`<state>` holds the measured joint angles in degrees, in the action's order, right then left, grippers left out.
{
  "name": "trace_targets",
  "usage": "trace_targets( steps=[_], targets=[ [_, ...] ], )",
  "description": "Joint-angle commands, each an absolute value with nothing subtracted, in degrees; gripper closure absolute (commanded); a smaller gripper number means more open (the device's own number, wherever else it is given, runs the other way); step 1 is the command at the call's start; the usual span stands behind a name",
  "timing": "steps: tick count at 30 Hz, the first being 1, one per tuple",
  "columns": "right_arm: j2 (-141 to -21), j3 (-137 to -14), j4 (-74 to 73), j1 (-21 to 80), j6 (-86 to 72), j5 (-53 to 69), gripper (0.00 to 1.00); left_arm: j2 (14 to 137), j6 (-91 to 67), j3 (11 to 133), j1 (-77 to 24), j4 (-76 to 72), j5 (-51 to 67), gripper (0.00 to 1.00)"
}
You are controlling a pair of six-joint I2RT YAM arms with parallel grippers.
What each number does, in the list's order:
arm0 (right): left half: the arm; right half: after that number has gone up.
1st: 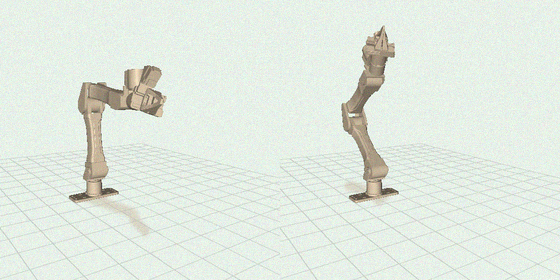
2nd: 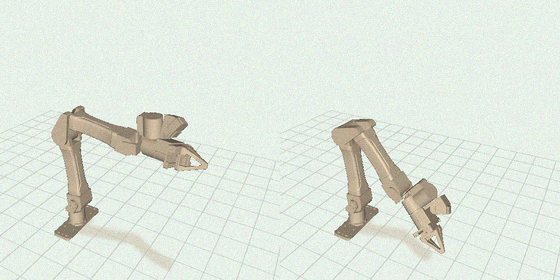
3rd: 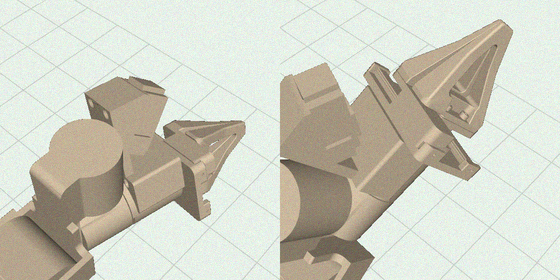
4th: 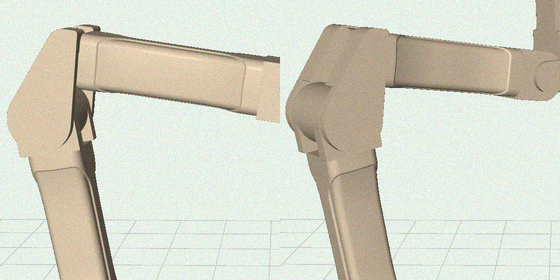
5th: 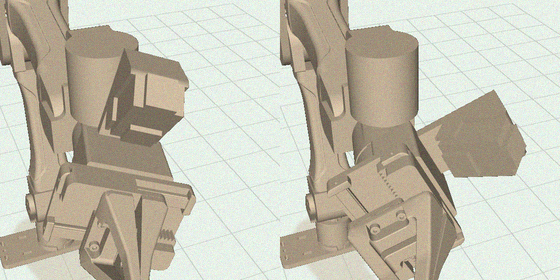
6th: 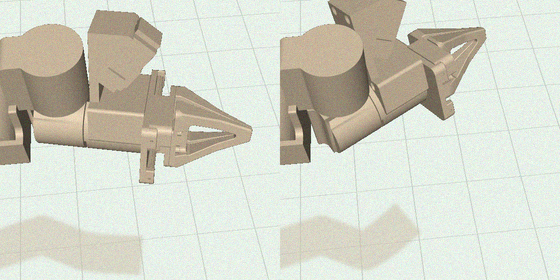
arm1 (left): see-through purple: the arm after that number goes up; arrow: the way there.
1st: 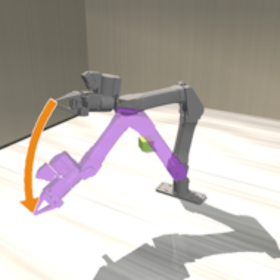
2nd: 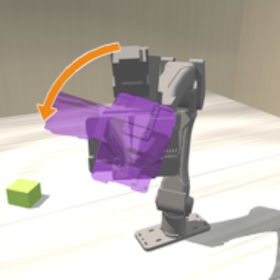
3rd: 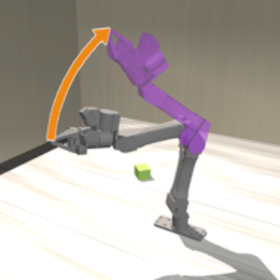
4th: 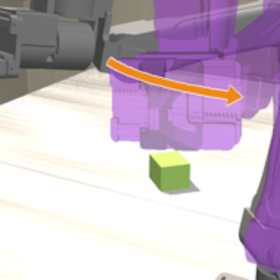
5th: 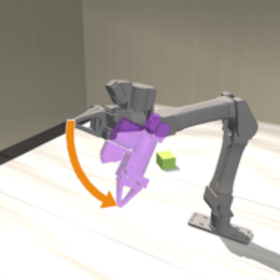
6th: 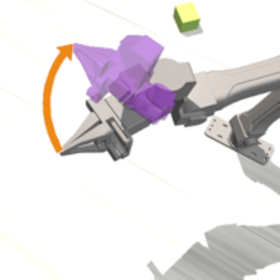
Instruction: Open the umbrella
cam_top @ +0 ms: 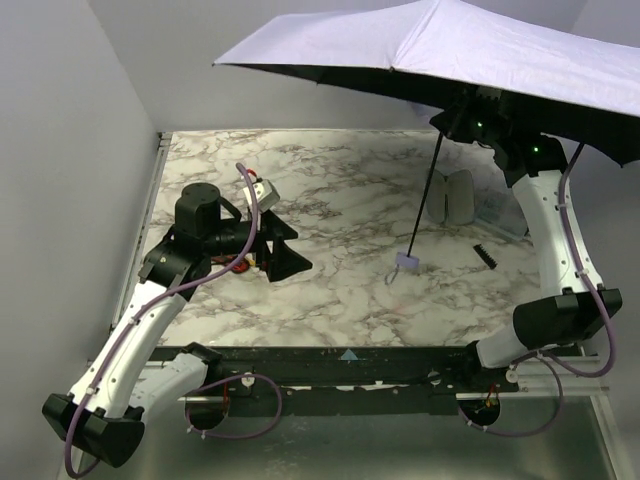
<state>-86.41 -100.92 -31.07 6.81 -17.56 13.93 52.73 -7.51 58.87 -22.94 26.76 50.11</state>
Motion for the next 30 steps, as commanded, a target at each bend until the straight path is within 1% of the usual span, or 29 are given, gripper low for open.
trace_targets(
  steps=[1, 3, 7, 11, 18, 19, 21, 23, 24, 26, 28, 29, 30],
  targets=[
    [-88.4, -104.2, -34.6, 3.0, -11.0, 26.4, 1.0, 51.4, -6.4, 56.8, -22.2, 27.8, 49.3, 0.02],
    [-88.8, -103.4, -35.5, 2.5, -9.5, 25.4, 1.0, 51.0, -6.4, 56.4, -22.1, 27.8, 49.3, 0.01],
    [-87.1, -98.0, -33.0, 2.4, -7.6, 12.8, 1.0, 50.6, -5.4, 55.8, -22.0, 28.9, 48.7, 0.01],
    [-84.8, -93.9, -30.9, 2.5, -5.6, 5.8, 1.0, 50.5, -4.0, 55.0, -22.0, 29.7, 47.8, 0.01],
    [-83.7, -86.9, -28.5, 2.5, -2.4, 3.8, 1.0, 50.7, -0.3, 52.8, -21.9, 30.4, 42.7, 0.01],
    [-83.6, -85.6, -27.8, 2.5, -2.2, 4.5, 0.98, 50.4, 1.5, 52.5, -21.9, 30.6, 41.9, 0.01],
    [-83.6, -83.6, -26.3, 2.5, -2.3, 6.2, 0.91, 49.4, 3.1, 51.1, -22.0, 30.2, 40.2, 0.01],
    [-83.2, -81.9, -24.8, 2.5, -2.5, 7.8, 0.8, 47.8, 3.5, 49.5, -21.8, 29.2, 38.2, 0.01],
    [-82.8, -80.9, -24.1, 2.5, -2.9, 8.5, 0.73, 47.0, 3.6, 48.9, -21.9, 28.8, 37.5, 0.01],
    [-81.9, -79.5, -23.5, 2.5, -3.1, 9.2, 0.68, 45.2, 3.6, 47.8, -21.9, 28.2, 36.1, 0.01],
    [-80.8, -78.0, -23.2, 2.5, -3.2, 9.8, 0.56, 43.5, 3.4, 47.0, -21.7, 27.7, 34.7, 0.01],
    [-80.0, -77.2, -23.2, 2.5, -3.2, 10.1, 0.52, 42.8, 3.5, 46.8, -21.7, 27.7, 34.4, 0.01],
    [-79.3, -76.1, -23.0, 2.5, -3.2, 10.6, 0.44, 41.7, 3.6, 46.7, -21.5, 27.8, 34.3, 0.01]
  ],
)
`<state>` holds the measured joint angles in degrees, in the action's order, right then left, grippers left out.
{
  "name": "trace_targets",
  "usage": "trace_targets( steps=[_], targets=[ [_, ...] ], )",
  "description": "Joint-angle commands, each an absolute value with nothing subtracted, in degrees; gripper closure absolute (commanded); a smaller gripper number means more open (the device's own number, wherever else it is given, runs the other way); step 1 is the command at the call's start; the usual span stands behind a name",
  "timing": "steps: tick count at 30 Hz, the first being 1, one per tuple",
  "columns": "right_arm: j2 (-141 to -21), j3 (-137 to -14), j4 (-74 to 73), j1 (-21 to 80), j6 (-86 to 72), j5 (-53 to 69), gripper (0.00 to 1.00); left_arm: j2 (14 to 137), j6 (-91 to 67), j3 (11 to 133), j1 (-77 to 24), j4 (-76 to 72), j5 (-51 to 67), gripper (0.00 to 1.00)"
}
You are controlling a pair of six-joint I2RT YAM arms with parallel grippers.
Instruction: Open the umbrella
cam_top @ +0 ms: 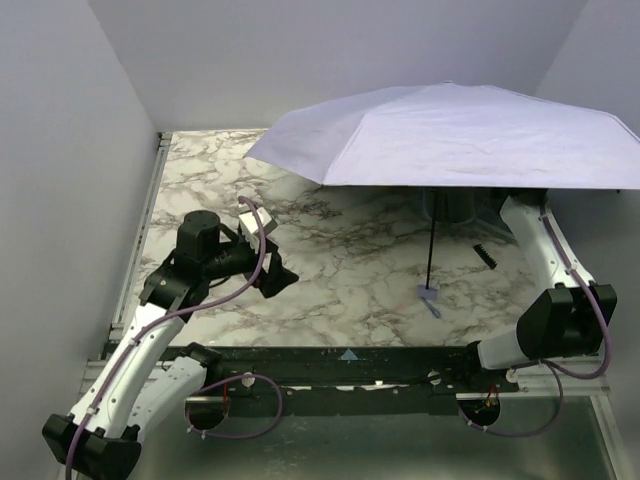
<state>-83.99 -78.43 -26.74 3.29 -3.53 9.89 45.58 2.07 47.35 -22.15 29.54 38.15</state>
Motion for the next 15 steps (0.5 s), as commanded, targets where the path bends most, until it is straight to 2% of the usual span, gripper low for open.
trace_targets(
  steps=[1, 5, 15],
  targets=[
    [-78.2, -75.1, -22.9, 2.5, -3.3, 11.2, 0.38, 40.5, 3.8, 46.2, -21.4, 27.6, 34.3, 0.01],
    [-73.9, -69.4, -22.0, 2.5, -3.3, 14.1, 0.24, 33.5, 6.8, 42.6, -21.2, 26.4, 33.2, 0.01],
    [-65.1, -60.4, -22.3, 2.5, -0.6, 18.9, 0.08, 22.2, 16.4, 38.3, -21.0, 34.9, 28.5, 0.01]
  ],
)
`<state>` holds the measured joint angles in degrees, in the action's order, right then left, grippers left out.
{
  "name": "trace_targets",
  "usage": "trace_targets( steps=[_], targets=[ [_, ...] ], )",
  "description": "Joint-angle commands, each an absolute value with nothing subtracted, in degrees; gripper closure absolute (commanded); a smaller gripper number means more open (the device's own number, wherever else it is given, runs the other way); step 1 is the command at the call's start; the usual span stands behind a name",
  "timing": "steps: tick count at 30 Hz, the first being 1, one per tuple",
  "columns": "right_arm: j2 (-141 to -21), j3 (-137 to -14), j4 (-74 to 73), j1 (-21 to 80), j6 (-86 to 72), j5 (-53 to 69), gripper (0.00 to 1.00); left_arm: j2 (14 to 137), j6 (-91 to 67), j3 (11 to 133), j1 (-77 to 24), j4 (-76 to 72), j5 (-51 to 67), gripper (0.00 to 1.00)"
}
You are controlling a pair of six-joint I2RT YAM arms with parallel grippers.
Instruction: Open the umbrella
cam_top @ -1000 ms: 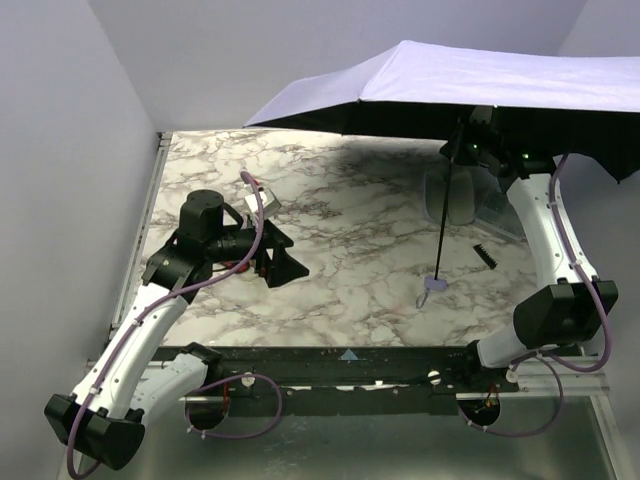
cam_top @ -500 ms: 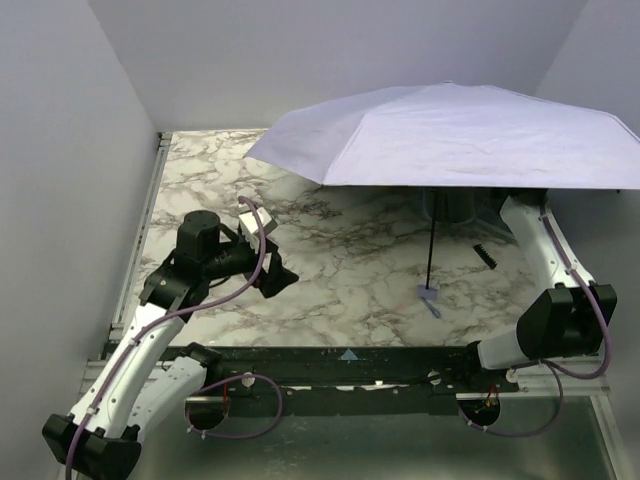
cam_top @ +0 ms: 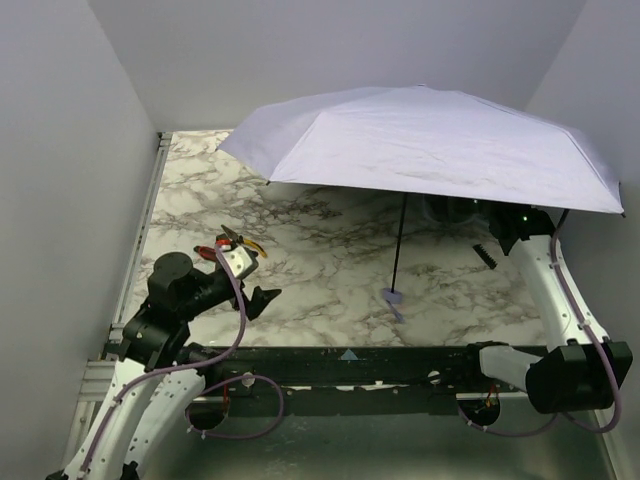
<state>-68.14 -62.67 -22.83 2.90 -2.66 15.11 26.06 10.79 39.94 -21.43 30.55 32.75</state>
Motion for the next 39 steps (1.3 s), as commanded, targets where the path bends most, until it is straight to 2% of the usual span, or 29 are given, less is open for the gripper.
trace_targets(
  steps=[1, 3, 13, 16, 20, 29, 39],
  targets=[
    [-64.4, -59.8, -22.9, 2.5, -0.6, 19.7, 0.05, 21.3, 16.3, 38.2, -20.6, 35.3, 27.2, 0.01],
    [-62.4, -58.6, -24.2, 2.5, 2.5, 21.0, 0.0, 20.1, 15.7, 38.1, -18.8, 36.9, 25.6, 0.01],
    [-48.1, -50.9, -29.0, 2.6, 13.8, 26.1, 0.0, 21.5, 11.5, 41.2, -6.3, 38.5, 7.1, 0.02],
    [-44.1, -49.8, -30.8, 2.6, 21.3, 24.0, 0.0, 28.8, 13.0, 44.2, -5.7, 41.3, -2.7, 0.01],
    [-39.3, -46.8, -30.5, 2.5, 29.5, 18.0, 0.0, 41.5, 10.6, 48.5, -5.6, 46.1, -10.2, 0.02],
    [-32.8, -37.1, -27.9, 2.6, 34.3, 10.3, 0.0, 41.3, 14.5, 44.9, -5.6, 39.1, -6.5, 0.02],
    [-30.5, -32.5, -26.8, 2.6, 33.7, 9.6, 0.0, 42.9, 15.5, 40.4, -5.6, 33.5, -11.2, 0.02]
  ],
)
